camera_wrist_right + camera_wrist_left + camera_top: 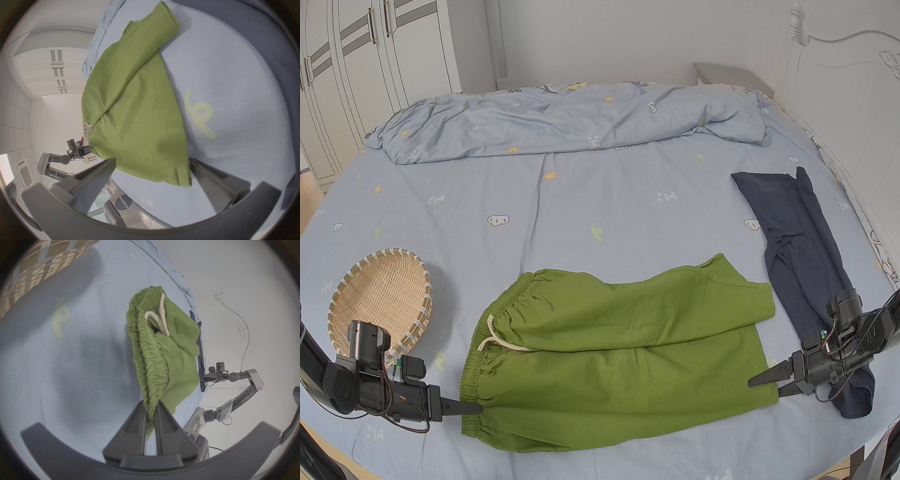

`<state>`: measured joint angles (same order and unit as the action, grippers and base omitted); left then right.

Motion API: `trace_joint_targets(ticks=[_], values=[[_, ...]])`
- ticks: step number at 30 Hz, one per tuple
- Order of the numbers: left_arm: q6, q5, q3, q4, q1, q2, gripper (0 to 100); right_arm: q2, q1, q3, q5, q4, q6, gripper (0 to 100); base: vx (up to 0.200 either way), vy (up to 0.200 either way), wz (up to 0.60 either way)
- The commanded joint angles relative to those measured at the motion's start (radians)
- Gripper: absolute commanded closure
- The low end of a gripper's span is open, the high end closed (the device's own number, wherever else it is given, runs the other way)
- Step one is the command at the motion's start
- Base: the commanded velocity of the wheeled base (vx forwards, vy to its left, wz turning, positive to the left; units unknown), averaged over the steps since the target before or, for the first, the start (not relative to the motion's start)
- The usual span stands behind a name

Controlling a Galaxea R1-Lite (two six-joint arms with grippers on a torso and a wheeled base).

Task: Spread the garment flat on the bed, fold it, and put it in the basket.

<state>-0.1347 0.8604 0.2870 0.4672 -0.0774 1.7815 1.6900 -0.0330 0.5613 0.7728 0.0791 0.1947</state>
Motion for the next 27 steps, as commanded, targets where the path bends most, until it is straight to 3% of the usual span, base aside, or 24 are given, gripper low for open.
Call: trace_joint_targets(ticks=[1, 16, 19, 20, 23, 24, 25, 27], values=[[0.000, 0.000, 0.000, 0.001, -0.001, 0.001, 100, 0.007, -0.001, 0.000, 0.000, -0.001, 0.000, 100, 0.000, 0.000, 0.00], [0.001, 0.002, 0.000, -0.007, -0.008, -0.004, 100, 0.022, -0.041, -0.015, -0.012, -0.012, -0.044, 100, 0.000, 0.000, 0.00], [0.001, 0.002, 0.000, -0.073, -0.035, -0.039, 100, -0.046, -0.024, -0.023, -0.029, -0.058, -0.046, 100, 0.000, 0.000, 0.00], [0.004, 0.002, 0.000, -0.098, -0.042, -0.056, 100, -0.062, -0.016, -0.021, -0.044, -0.079, -0.046, 100, 0.000, 0.000, 0.00], [0.037, 0.002, 0.000, -0.197, -0.067, -0.125, 100, -0.125, 0.044, -0.026, -0.179, -0.153, -0.046, 100, 0.000, 0.000, 0.00], [0.066, 0.002, 0.000, -0.259, -0.082, -0.163, 100, -0.156, 0.079, -0.034, -0.263, -0.179, -0.040, 100, 0.000, 0.000, 0.00], [0.087, 0.002, 0.000, -0.311, -0.093, -0.188, 100, -0.182, 0.102, -0.044, -0.296, -0.190, -0.031, 100, 0.000, 0.000, 0.00], [0.113, -0.001, 0.000, -0.381, -0.102, -0.214, 100, -0.219, 0.120, -0.063, -0.299, -0.197, -0.023, 100, 0.000, 0.000, 0.00]])
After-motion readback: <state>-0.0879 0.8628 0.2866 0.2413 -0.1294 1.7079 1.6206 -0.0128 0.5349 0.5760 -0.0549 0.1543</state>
